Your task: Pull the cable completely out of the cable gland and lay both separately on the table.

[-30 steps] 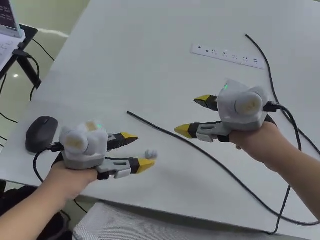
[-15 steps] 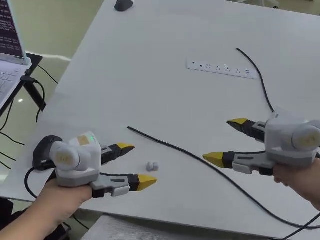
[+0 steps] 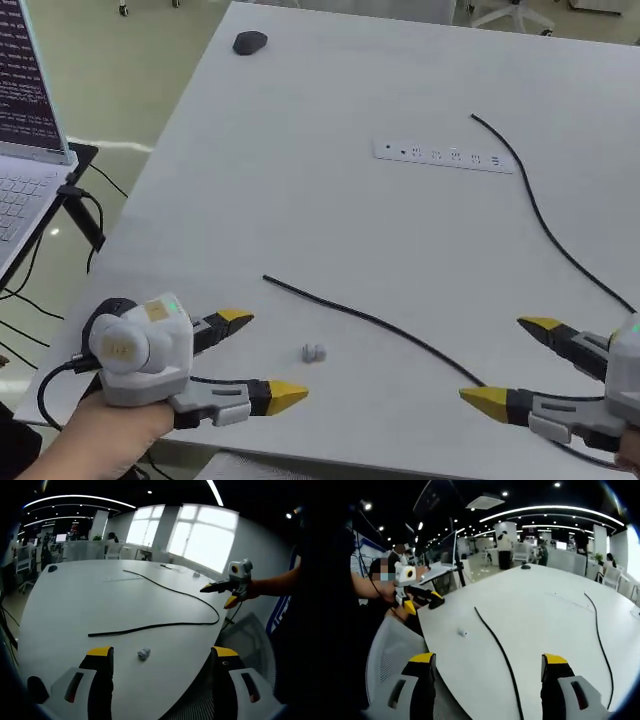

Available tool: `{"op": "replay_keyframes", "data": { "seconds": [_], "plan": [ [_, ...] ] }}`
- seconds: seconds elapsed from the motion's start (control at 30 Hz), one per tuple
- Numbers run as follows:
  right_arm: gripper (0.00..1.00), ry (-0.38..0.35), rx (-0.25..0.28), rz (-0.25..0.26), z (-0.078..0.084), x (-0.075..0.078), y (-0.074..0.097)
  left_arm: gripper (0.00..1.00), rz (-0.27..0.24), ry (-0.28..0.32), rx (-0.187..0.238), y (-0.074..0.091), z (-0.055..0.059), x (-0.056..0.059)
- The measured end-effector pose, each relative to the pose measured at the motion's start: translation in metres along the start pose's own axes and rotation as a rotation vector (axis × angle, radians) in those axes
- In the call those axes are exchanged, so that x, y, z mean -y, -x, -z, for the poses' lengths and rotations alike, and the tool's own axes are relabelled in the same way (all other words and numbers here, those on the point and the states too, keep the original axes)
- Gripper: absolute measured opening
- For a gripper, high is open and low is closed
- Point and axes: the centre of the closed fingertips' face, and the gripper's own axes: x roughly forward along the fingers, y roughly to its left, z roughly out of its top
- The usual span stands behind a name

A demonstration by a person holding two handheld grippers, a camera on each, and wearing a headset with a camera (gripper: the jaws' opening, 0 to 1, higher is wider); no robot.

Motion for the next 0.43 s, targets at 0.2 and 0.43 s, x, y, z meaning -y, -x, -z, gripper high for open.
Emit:
{"op": "replay_keyframes", "data": {
  "seconds": [0.2, 0.43],
  "plan": [
    [0.99, -0.001, -0.018, -0.035, 0.025, -0.002, -0.001, 0.87, 0.000, 0.015, -0.031, -0.001, 0.008, 0.003],
    [0.99, 0.038, -0.064, -0.066, 0.035, -0.005, 0.001, 0.93, 0.013, 0.002, -0.061, -0.003, 0.014, 0.007]
  ]
}}
